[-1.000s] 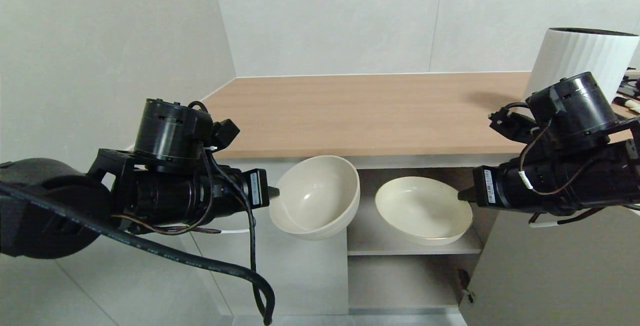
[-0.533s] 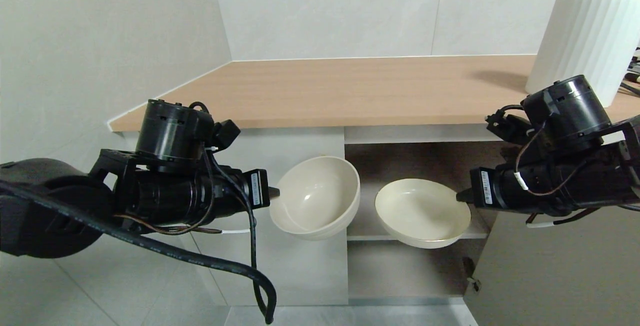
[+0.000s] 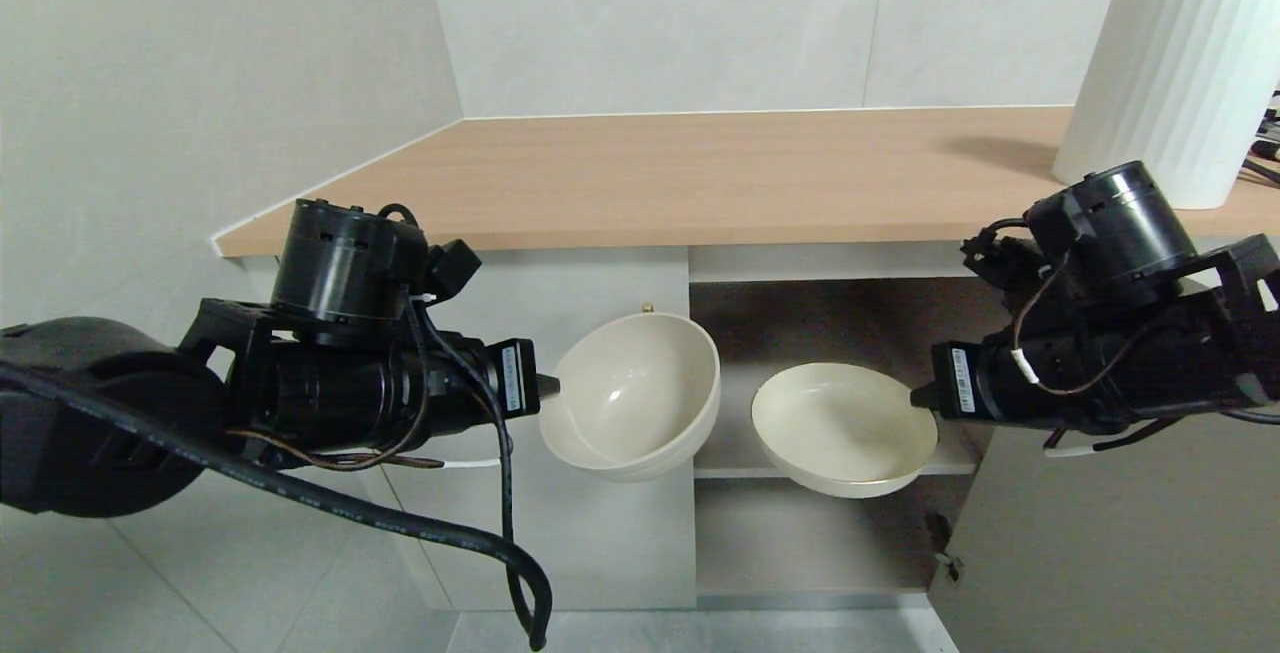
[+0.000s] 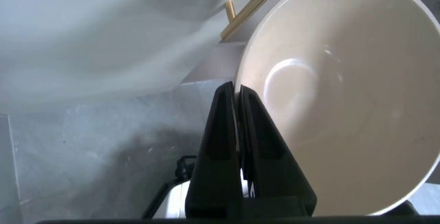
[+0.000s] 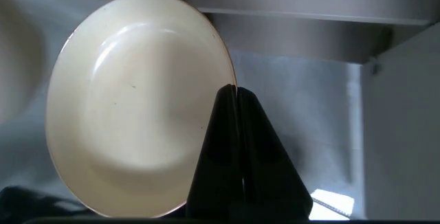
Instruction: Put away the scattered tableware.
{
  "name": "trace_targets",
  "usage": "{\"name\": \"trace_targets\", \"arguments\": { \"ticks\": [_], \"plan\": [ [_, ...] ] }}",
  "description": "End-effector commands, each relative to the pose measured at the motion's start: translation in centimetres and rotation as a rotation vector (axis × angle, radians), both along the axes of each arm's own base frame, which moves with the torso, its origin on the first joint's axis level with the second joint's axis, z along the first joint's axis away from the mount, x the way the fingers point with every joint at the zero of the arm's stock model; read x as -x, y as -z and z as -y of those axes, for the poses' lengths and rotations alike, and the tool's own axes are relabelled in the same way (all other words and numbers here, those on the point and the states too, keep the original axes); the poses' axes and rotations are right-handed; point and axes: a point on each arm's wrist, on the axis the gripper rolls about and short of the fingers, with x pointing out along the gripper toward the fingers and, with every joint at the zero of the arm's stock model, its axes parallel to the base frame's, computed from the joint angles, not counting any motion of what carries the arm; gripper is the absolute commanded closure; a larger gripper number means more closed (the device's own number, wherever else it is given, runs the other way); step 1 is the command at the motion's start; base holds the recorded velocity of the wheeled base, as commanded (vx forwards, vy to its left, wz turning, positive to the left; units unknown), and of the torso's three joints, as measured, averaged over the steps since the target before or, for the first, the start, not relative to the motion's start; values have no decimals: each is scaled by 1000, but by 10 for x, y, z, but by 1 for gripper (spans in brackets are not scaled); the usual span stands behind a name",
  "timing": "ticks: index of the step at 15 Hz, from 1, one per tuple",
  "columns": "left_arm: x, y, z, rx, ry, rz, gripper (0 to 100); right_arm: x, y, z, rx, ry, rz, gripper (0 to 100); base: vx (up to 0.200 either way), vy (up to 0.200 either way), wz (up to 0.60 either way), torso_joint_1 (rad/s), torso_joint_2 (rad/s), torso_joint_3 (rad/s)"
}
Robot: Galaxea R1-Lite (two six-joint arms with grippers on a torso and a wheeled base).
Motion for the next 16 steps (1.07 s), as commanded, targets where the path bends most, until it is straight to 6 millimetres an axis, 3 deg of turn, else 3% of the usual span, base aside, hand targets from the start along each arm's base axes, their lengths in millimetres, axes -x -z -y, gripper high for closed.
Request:
{"name": "trace_targets", "arguments": {
  "ticks": [1,9,11,13,16],
  "plan": [
    [0,0,0,0,-1,-1,100,-23,36,-9,115,27,-68,100,0,0,0,0,0,0],
    [-1,1,0,0,1,-3,100,-84,133,-24,187,86,-159,100,0,0,0,0,0,0],
    [-1,1,0,0,2,-5,100,-103,153,-17,158,132,-119,100,0,0,0,0,0,0],
    [-1,3,1,-3,2,-10,100,-135,185,-3,68,234,-5,100,0,0,0,0,0,0],
    [-2,4,1,-3,5,-13,100,-151,207,6,63,292,67,100,0,0,0,0,0,0]
  ]
}}
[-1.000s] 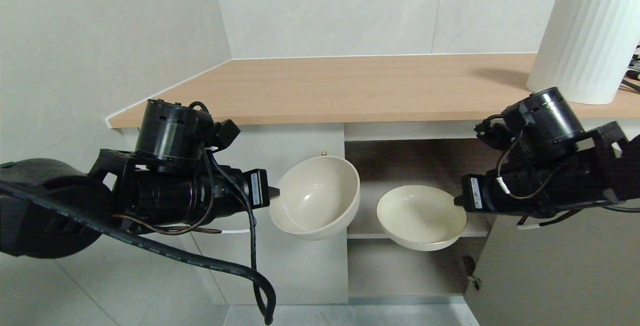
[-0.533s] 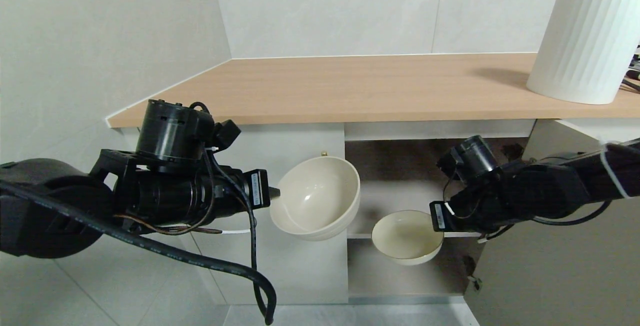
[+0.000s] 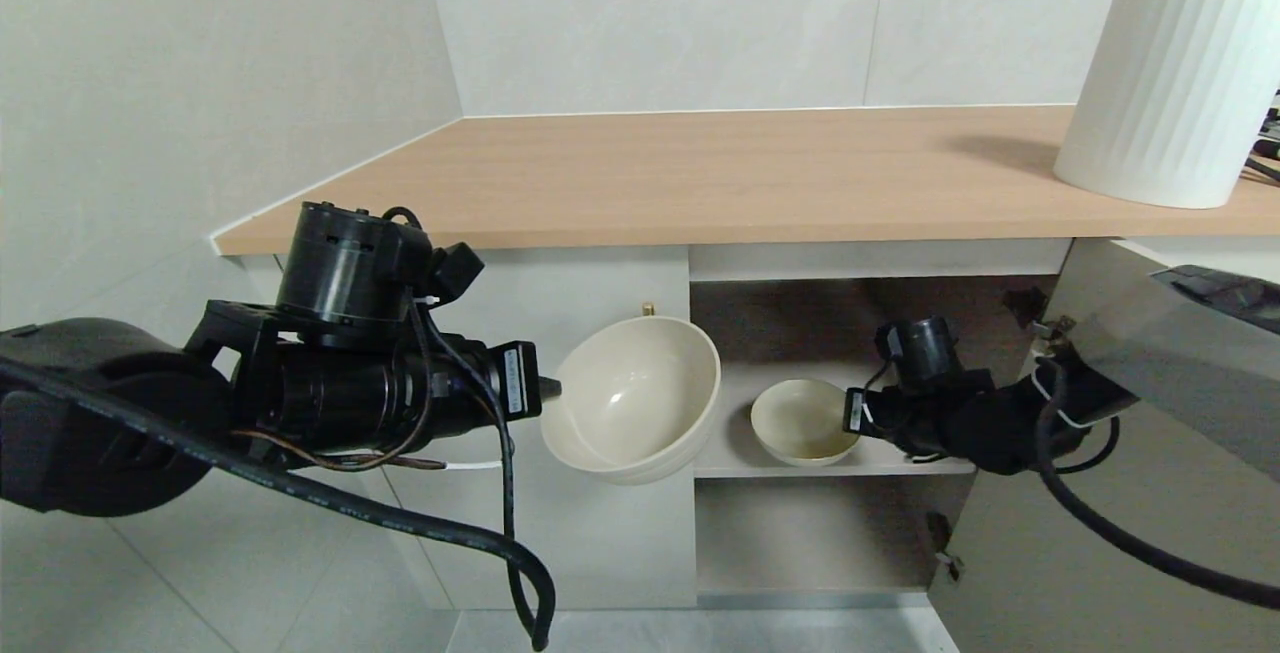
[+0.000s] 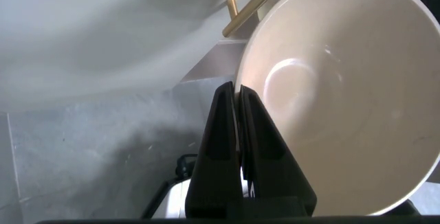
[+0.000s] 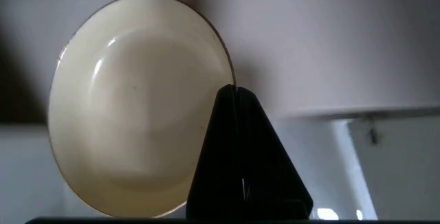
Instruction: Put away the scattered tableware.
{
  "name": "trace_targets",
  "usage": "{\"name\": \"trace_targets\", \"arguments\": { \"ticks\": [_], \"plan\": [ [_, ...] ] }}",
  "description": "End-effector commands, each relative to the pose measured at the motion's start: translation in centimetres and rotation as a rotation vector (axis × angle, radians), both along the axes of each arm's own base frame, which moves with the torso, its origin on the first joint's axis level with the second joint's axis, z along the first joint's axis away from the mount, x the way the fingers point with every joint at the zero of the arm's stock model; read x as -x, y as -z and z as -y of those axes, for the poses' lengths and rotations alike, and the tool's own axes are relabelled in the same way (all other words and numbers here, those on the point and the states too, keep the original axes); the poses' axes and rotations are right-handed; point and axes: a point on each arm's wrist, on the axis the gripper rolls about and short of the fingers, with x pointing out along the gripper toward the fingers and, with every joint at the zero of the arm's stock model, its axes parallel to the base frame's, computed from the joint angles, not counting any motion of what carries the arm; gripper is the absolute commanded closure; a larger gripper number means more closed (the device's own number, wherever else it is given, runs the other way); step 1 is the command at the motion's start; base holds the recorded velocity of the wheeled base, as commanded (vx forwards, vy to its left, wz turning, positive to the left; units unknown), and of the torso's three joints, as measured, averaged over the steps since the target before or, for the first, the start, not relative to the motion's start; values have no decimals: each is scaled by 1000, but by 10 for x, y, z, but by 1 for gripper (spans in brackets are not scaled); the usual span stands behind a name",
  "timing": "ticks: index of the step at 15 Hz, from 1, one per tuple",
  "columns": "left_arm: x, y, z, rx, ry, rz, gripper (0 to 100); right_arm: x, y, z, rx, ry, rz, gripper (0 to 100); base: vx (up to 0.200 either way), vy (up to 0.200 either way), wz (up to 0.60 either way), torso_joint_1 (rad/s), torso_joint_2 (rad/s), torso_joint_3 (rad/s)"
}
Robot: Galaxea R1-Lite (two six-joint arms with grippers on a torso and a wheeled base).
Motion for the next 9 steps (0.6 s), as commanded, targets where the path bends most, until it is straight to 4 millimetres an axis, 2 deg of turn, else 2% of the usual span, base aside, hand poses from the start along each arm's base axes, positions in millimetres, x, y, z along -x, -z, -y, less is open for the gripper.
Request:
{"name": "trace_targets", "arguments": {
  "ticks": [1,9],
  "plan": [
    [-1,2,0,-2,-1,-5,100,-8,40,7,25,29,-59,100,0,0,0,0,0,0],
    [-1,4,3,-5,7,-14,100,-24,57,4,43,58,-34,100,0,0,0,0,0,0]
  ]
}}
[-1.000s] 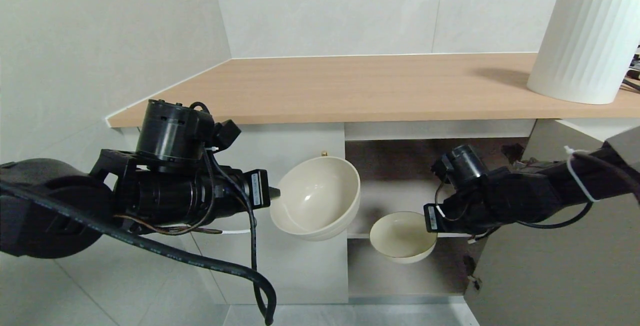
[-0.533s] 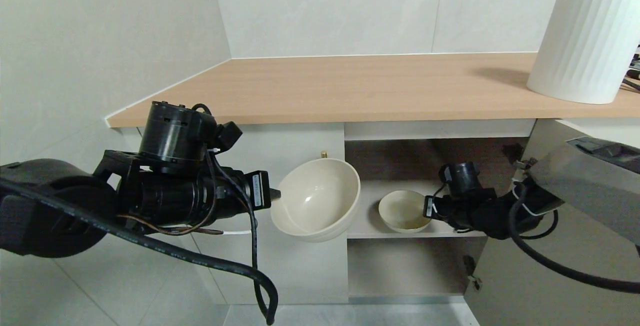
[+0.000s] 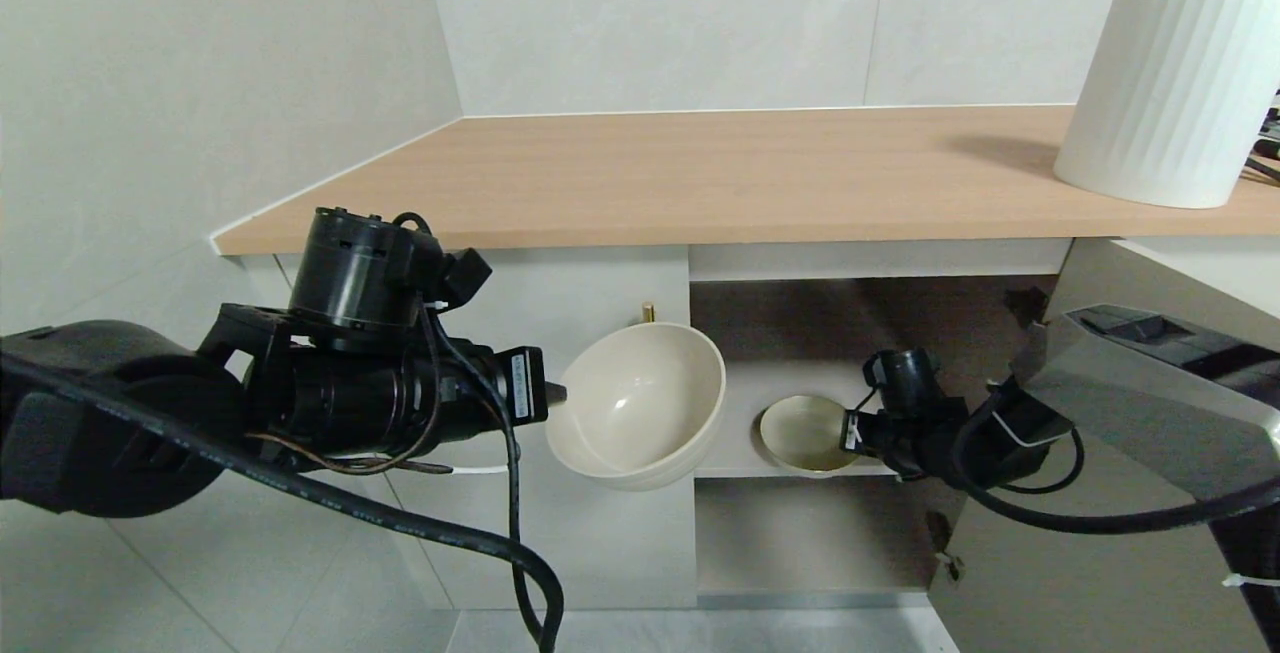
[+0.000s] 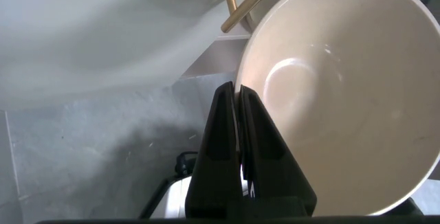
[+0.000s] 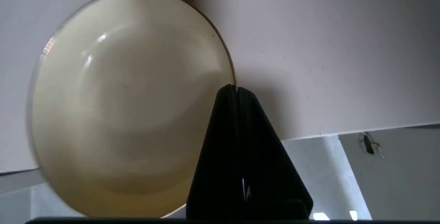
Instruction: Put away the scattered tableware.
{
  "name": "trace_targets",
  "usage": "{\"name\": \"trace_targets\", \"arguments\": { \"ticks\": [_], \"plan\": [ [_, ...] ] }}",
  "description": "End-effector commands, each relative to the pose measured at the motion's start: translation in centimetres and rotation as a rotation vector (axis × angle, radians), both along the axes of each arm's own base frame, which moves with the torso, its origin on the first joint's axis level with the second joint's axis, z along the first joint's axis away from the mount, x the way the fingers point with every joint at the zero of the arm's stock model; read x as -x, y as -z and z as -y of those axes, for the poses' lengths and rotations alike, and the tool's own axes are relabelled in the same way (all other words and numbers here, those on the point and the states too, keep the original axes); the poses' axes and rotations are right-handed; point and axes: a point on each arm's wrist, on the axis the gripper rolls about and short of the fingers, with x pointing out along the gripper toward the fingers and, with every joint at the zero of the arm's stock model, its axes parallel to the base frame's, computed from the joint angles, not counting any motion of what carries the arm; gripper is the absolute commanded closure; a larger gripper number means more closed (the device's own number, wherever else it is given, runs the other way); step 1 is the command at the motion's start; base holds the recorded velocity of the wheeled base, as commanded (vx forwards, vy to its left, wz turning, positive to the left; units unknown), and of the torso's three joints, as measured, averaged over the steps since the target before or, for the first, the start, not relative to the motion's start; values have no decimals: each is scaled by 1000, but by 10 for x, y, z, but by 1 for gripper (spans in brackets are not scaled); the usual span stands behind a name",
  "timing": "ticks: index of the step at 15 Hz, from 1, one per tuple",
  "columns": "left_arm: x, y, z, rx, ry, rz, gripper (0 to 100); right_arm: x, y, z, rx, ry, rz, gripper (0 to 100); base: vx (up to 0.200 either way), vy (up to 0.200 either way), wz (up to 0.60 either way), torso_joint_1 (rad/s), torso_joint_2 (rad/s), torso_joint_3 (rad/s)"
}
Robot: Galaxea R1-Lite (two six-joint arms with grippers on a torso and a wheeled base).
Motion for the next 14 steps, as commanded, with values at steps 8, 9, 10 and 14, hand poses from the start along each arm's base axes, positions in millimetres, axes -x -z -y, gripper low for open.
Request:
{"name": "trace_targets", "arguments": {
  "ticks": [8,9,10,14],
  "plan": [
    [0,1,0,0,-1,-4,100,-20,7,7,-6,33,29,100,0,0,0,0,0,0],
    [0,1,1,-1,1,-3,100,-23,5,7,-5,38,38,100,0,0,0,0,0,0],
    [0,2,0,-2,-1,-5,100,-24,4,7,-5,38,44,100,0,0,0,0,0,0],
    [-1,2,1,-3,-1,-6,100,-26,6,7,3,49,44,100,0,0,0,0,0,0]
  ]
}}
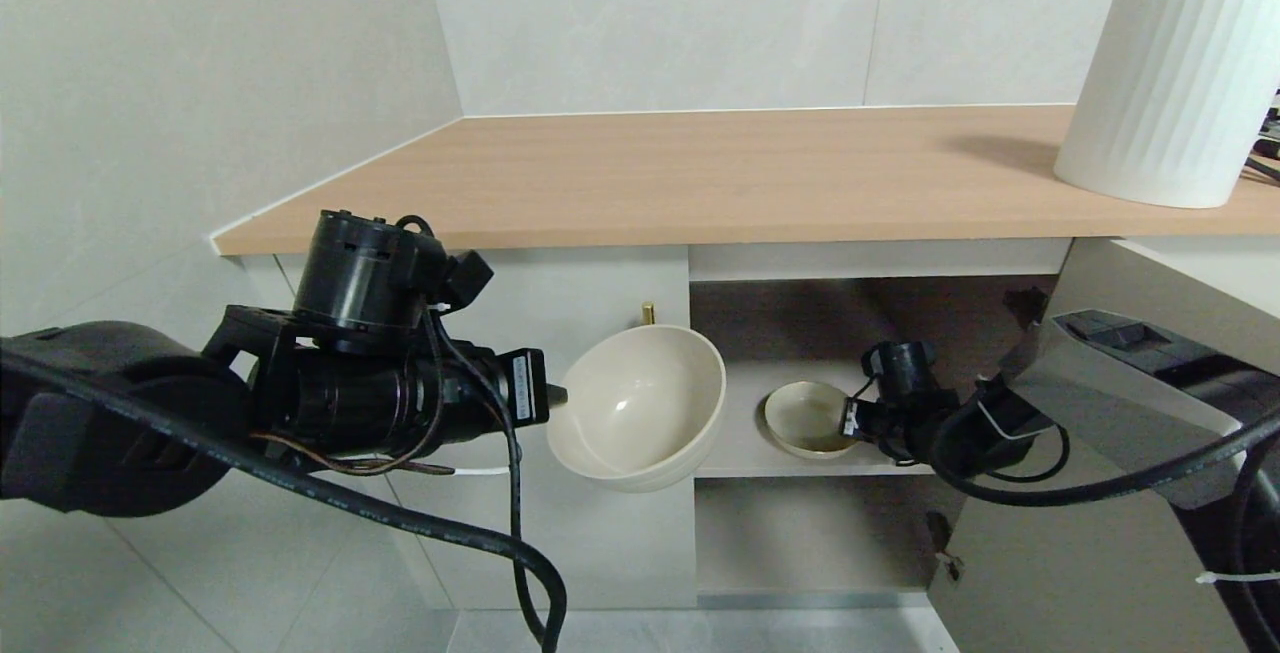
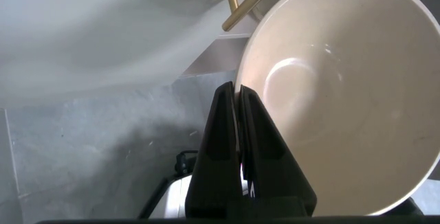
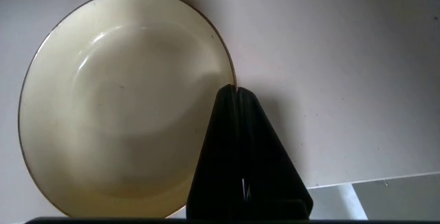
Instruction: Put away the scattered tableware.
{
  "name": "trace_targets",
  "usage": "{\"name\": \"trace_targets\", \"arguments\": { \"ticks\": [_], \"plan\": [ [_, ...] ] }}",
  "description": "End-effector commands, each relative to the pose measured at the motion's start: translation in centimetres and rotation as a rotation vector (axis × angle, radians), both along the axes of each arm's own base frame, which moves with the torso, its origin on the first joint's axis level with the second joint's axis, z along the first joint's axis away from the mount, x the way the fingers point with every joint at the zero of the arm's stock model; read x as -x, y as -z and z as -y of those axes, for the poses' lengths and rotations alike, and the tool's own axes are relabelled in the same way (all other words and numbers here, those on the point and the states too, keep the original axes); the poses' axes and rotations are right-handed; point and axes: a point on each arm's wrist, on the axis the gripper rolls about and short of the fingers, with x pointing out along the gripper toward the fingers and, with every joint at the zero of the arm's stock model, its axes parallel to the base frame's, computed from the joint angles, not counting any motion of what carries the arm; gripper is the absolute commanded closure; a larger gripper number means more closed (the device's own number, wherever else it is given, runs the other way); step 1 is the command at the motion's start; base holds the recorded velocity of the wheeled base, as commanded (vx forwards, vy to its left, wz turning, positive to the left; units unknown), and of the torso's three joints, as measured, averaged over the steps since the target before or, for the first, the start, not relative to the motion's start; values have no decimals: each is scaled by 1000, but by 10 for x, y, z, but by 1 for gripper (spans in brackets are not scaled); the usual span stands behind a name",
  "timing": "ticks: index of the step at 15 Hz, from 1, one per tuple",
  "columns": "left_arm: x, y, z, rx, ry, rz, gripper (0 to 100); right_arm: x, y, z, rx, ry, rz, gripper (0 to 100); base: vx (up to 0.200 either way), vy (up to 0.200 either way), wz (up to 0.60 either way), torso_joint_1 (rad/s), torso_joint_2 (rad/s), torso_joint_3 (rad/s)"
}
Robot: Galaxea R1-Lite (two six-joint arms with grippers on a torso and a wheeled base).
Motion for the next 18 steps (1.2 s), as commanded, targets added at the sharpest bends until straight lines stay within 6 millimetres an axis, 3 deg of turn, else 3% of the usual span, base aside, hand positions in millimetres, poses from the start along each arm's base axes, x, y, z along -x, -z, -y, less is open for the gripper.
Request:
{"name": "trace_targets", "arguments": {
  "ticks": [1,3,4,8,10,12,13,15,18],
  "plan": [
    [0,0,0,0,0,-1,100,0,0,0,0,0,1,100,0,0,0,0,0,0],
    [0,0,0,0,-2,-1,100,0,0,0,1,2,2,100,0,0,0,0,0,0],
    [0,0,0,1,-1,-1,100,0,0,0,2,3,2,0,0,0,0,0,0,0],
    [-5,8,3,-10,1,-23,100,4,-14,0,3,17,24,0,0,0,0,0,0,0],
    [-10,15,5,-20,-4,-41,100,21,-30,1,24,24,23,0,0,0,0,0,0,0],
    [-11,25,14,-36,20,-70,100,57,-64,-14,39,-47,9,0,0,0,0,0,0,0],
    [-11,27,15,-39,23,-74,100,60,-66,-16,44,-55,2,0,0,0,0,0,0,0],
    [-8,58,35,-111,58,-155,100,99,-106,-38,55,-149,-19,0,0,0,0,0,0,0],
    [-12,91,54,-247,9,-181,100,136,-142,-46,5,-277,-34,0,0,0,0,0,0,0]
  ]
}}
